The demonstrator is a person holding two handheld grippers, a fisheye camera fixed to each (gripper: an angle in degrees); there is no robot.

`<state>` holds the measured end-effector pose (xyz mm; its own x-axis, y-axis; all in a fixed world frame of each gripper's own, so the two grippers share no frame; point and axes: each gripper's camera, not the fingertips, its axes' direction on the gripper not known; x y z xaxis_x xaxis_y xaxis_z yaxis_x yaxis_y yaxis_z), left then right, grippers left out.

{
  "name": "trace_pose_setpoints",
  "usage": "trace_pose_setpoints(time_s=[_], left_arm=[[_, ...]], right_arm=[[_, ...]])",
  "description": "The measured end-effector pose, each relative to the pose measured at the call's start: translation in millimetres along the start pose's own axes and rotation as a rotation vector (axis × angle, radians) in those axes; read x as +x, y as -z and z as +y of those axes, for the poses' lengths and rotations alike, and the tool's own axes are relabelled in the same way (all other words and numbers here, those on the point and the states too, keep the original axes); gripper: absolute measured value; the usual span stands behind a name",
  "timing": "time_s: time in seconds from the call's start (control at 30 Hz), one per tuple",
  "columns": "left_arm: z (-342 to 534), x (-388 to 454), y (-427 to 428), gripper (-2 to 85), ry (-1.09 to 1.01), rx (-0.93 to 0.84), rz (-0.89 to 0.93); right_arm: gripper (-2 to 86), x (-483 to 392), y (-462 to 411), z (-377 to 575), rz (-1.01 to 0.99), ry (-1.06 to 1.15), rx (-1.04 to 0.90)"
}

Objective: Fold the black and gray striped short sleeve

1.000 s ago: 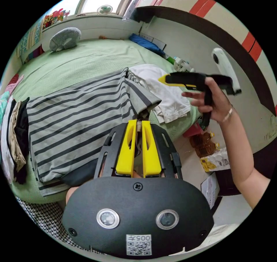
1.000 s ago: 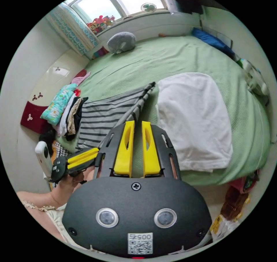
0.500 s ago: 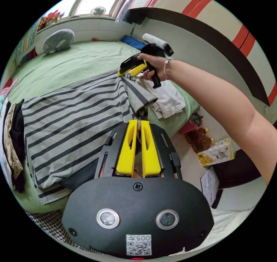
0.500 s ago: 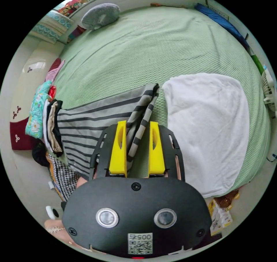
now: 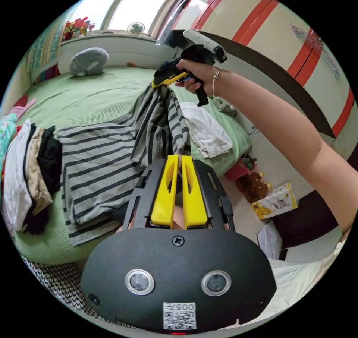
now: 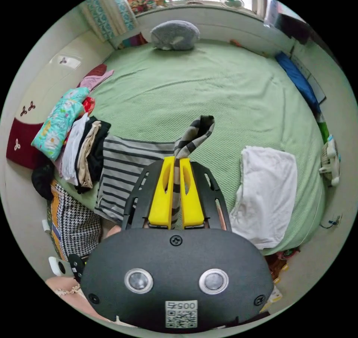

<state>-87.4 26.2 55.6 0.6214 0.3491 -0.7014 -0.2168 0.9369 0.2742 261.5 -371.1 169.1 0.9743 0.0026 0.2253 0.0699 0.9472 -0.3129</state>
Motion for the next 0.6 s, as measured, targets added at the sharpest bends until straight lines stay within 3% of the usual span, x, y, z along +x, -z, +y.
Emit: trace_pose_setpoints(time_s=[0.17, 0.4, 0.5, 0.6], left_arm=[[17, -34, -12, 4.2, 0.088, -0.074, -0.039], [31, -72, -30, 10.0, 0.167, -0.111, -0.09], [20, -85, -41, 14.5, 0.149, -0.075, -0.006], [-3, -92, -60, 17.3, 0.069, -0.013, -0.037]], right_arm=[[-1.1, -37, -16, -11, 0.173, -0.029, -0.029], [-1.1, 6, -44, -6, 0.118, -0.166, -0.057], [-1.0, 22, -52, -8, 0.088, -0.201, -0.049], [-1.0, 28, -57, -12, 0.06, -0.195, -0.056]])
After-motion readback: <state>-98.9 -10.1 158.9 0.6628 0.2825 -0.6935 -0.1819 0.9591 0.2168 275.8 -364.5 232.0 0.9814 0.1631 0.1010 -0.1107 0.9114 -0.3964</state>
